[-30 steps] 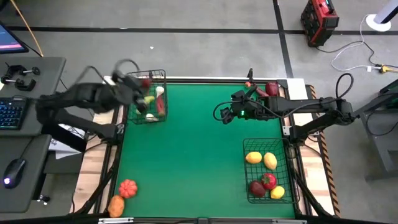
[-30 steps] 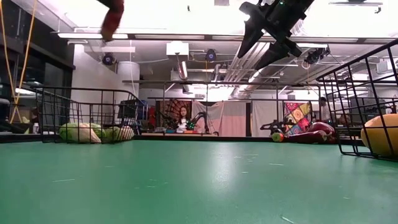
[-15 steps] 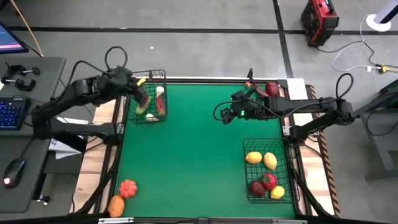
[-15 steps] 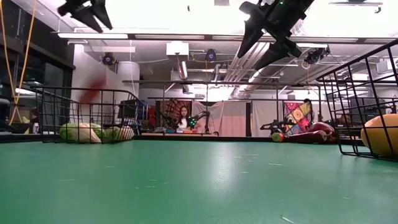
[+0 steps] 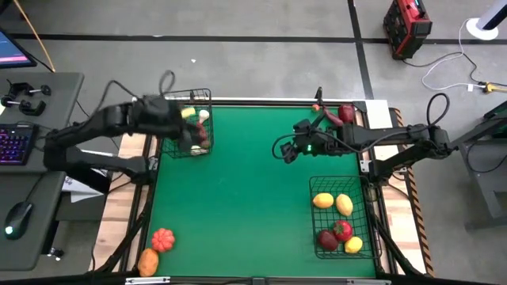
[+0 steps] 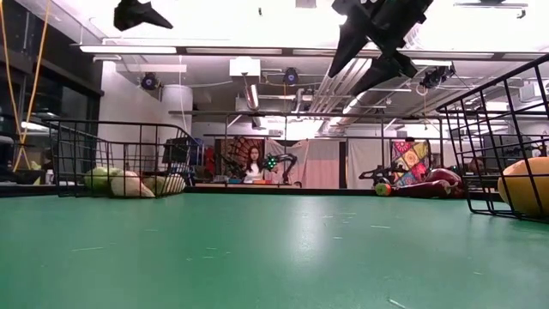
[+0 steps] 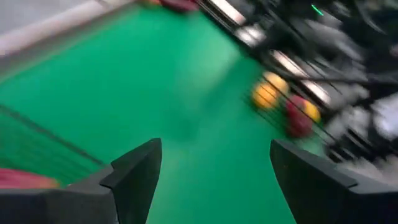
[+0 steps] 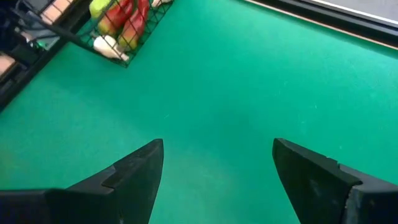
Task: Sort produce into baskets
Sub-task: Put the orange pumpkin into the top black wire basket
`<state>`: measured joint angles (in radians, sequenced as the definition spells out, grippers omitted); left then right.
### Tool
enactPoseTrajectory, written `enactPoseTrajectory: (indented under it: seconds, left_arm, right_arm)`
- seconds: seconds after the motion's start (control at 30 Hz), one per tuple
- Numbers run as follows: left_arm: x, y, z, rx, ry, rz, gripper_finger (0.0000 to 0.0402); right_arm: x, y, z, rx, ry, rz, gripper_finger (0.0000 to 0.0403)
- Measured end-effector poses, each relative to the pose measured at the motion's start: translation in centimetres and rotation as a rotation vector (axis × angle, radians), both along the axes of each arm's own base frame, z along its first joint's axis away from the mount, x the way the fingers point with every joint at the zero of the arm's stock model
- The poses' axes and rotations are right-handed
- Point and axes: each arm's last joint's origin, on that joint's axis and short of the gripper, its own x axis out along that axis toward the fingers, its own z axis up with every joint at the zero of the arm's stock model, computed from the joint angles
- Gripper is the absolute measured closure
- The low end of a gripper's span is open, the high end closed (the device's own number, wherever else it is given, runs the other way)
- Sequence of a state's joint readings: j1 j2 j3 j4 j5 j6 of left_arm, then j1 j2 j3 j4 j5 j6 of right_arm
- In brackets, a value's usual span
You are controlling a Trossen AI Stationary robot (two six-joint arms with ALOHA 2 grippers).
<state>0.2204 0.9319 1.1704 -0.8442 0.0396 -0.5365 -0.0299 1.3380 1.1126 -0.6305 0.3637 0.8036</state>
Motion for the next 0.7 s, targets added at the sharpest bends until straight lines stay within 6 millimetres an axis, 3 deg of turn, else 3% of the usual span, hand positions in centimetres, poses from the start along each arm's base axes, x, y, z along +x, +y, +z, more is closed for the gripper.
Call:
enactPoseTrajectory:
  seconds: [0.13, 0.4, 0.7]
  left_arm:
    - [1.3, -3.8, -2.7, -0.1, 0.105, -0.133, 0.0113]
    - [2.1, -12.7, -9.4, -0.137, 0.543, -0.34, 0.0113]
    - [0.3, -18.5, -11.6, -0.096, 0.676, -0.466, 0.0112]
  right_arm:
    - [-0.2, 0.5, -0.2, 0.001, 0.032, 0.017, 0.0108]
    - [-0.5, 0.7, -0.5, -0.003, 0.078, 0.026, 0.0108]
    - [-0.5, 0.7, -0.5, -0.017, 0.086, 0.042, 0.0108]
